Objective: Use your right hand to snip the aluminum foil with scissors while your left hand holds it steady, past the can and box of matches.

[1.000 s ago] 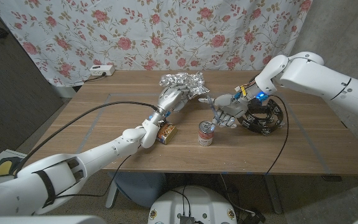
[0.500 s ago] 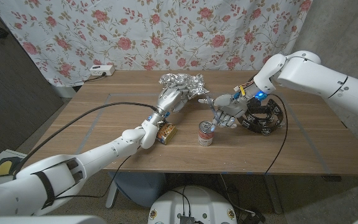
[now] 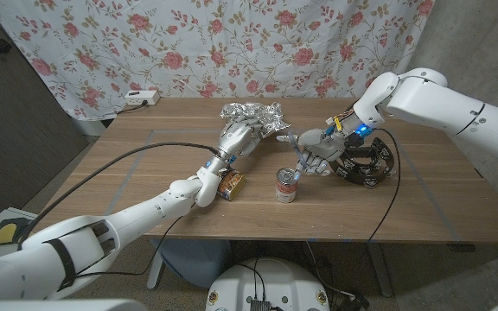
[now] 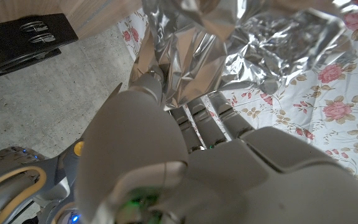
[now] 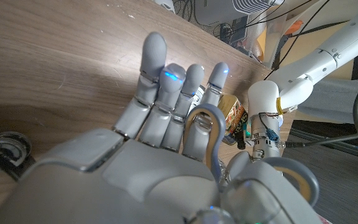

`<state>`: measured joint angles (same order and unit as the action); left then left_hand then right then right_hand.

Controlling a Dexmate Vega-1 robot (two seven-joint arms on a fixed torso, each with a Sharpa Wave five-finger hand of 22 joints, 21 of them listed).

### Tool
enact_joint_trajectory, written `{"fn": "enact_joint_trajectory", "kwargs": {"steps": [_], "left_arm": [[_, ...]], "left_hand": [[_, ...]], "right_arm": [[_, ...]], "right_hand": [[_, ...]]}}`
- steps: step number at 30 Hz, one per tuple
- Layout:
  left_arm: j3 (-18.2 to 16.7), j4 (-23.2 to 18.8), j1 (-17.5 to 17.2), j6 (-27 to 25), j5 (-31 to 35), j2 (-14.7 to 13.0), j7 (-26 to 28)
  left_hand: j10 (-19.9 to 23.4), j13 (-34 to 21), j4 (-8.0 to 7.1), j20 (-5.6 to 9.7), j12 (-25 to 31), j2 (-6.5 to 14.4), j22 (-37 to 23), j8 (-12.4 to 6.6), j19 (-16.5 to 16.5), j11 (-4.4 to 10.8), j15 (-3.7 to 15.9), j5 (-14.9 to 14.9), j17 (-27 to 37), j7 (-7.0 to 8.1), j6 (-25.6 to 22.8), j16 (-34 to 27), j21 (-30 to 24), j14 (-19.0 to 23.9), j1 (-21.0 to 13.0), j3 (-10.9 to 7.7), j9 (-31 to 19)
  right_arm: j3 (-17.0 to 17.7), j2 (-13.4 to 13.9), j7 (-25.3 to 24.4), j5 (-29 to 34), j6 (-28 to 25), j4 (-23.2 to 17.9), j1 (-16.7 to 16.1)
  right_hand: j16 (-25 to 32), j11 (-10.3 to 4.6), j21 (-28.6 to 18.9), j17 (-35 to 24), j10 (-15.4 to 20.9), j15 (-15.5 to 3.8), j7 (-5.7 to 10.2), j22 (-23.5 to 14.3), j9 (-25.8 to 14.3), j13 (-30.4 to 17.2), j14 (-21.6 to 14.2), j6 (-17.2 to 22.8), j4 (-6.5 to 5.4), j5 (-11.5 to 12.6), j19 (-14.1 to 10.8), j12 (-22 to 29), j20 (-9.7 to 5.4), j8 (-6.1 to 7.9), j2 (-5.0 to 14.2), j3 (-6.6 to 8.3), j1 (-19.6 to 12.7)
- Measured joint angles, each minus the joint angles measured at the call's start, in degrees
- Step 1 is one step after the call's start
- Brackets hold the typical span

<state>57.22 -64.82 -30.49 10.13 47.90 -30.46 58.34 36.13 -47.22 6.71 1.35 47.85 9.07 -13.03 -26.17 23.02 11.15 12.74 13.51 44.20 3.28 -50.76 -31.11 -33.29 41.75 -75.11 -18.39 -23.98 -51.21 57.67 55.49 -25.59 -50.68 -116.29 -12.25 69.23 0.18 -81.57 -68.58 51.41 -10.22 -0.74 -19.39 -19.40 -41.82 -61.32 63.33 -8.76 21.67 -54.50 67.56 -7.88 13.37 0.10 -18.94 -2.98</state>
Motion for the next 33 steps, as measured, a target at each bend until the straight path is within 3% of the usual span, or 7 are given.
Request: {"fn": "enact_joint_trajectory", "kwargs": {"steps": [33], "left_arm": [[-0.4, -1.21, -0.56, -0.43, 0.71, -0.42, -0.02]], "left_hand": [[-0.22, -0.01, 0.07, -0.01, 0.0, 0.27, 0.79, 0.0, 0.01, -0.21, -0.02, 0.0, 0.53, 0.01, 0.0, 1.31, -0.43, 0.02, -0.28, 0.55, -0.08]], "right_arm": [[0.31, 0.47, -0.69, -0.54, -0.49, -1.45, -0.84]], "right_hand": [[0.42, -0.41, -0.01, -0.81, 0.87, 0.06, -0.02, -0.16, -0.17, 0.16, -0.59, 0.01, 0.15, 0.0, -0.96, -0.21, -0.1, 0.37, 0.53, 0.16, -0.53]]}}
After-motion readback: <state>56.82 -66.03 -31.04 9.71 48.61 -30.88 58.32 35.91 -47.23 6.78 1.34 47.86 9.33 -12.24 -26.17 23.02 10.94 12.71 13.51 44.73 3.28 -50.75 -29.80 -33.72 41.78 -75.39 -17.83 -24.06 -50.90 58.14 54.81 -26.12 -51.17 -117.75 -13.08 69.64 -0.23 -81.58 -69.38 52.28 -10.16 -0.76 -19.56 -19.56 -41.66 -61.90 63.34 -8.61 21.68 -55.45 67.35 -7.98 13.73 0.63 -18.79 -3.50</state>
